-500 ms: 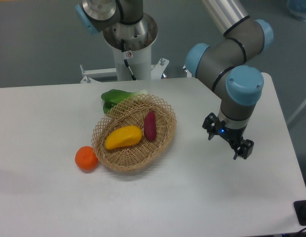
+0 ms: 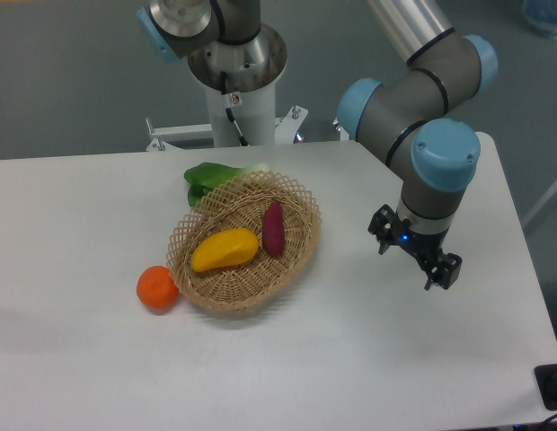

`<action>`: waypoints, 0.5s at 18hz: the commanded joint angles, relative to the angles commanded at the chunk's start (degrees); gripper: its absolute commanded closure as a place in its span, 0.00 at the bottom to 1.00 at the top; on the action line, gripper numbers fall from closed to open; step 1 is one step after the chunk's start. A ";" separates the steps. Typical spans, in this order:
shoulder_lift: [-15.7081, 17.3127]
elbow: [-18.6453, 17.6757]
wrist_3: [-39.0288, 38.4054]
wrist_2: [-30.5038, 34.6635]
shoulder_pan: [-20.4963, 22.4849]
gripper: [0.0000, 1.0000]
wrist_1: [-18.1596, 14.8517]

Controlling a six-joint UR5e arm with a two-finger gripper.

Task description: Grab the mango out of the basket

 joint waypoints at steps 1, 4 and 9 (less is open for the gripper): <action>0.26 -0.70 -0.35 -0.09 0.00 0.00 0.09; 1.58 -2.63 -1.23 -0.79 -0.96 0.00 0.00; 4.21 -6.85 -1.41 -0.79 -3.60 0.00 -0.09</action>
